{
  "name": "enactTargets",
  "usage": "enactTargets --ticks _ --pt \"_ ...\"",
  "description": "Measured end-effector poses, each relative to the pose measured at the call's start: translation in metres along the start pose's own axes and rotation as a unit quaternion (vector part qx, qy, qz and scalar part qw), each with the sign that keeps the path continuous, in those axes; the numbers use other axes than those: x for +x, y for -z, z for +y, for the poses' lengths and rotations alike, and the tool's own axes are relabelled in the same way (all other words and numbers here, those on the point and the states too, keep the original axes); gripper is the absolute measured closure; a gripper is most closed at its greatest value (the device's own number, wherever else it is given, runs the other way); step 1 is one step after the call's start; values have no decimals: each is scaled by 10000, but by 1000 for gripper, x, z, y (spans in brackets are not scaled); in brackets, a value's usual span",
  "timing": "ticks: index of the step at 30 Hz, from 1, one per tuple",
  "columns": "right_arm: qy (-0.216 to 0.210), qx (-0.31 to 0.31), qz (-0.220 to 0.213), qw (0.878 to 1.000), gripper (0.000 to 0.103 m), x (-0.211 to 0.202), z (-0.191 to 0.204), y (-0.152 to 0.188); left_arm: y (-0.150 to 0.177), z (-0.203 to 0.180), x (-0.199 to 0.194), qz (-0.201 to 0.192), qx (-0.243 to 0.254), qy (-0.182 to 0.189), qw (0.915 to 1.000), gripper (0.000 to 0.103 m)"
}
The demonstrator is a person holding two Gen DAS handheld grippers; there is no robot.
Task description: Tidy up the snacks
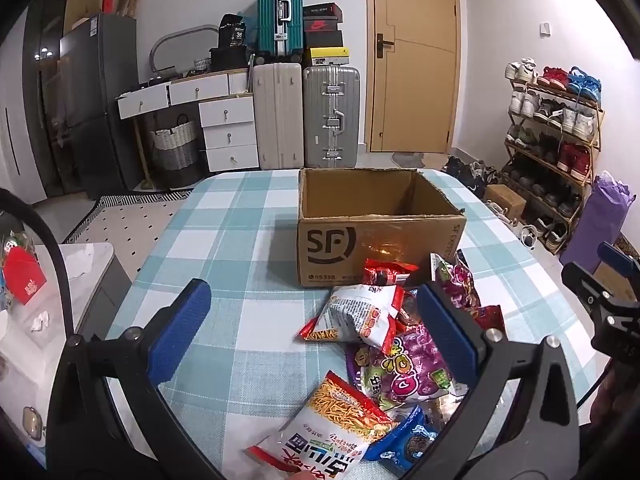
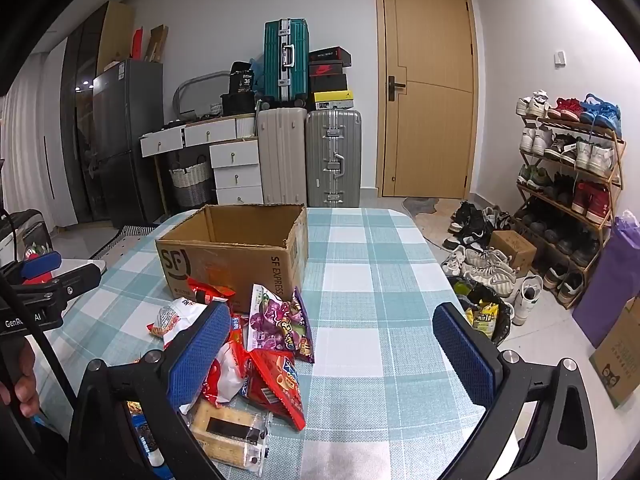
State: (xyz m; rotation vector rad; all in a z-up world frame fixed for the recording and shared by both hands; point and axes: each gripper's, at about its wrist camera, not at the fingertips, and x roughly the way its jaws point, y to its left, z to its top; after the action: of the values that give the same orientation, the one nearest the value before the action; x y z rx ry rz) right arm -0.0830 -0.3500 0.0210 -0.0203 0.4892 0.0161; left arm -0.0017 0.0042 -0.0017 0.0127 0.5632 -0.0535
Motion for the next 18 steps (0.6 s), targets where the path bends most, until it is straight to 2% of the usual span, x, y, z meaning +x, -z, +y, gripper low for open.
enactTargets --ticks 18 --pt "-10 5 2 10000 0 1 -1 -1 -1 4 -6 -161 -21 -51 9999 1"
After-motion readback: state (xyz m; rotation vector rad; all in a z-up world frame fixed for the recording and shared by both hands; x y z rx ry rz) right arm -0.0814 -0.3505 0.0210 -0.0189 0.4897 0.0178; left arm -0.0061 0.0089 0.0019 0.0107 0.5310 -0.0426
